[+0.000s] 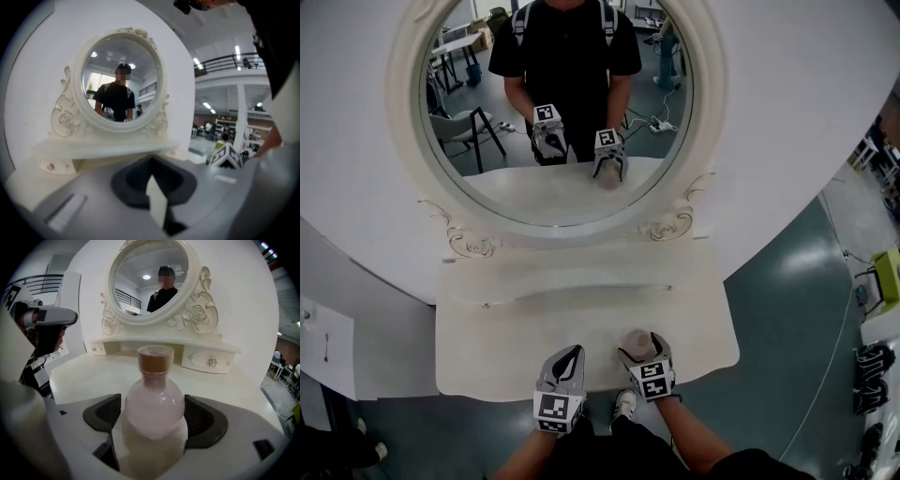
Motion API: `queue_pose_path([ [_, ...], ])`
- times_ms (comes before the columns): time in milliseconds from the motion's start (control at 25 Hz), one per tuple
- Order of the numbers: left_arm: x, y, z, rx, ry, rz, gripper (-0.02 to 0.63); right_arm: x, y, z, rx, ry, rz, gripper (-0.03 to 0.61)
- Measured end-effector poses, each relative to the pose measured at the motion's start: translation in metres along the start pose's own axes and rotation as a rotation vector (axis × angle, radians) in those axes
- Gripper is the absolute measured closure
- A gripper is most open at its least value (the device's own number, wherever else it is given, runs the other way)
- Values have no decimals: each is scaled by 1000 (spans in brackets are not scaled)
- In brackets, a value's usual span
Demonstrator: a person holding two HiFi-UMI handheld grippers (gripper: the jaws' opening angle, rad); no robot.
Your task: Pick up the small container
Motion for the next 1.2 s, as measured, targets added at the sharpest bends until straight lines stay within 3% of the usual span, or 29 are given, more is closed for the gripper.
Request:
queue_pose_path([
  [400,-4,-8,-3,24,8,-14,606,12,6,23,-14,-45,-25,209],
  [1200,-5,-7,-8,29,0,-16,607,12,8,22,-20,-12,-39,207],
])
Point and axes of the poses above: the fingertips, and each gripper's own axes: z forward along the fingers, y to its right, x out of its top, the point moved 8 cm from there along -z, backward along the fingers, and after that the axes turned 11 degrees about -y, right-handed, at the moved point
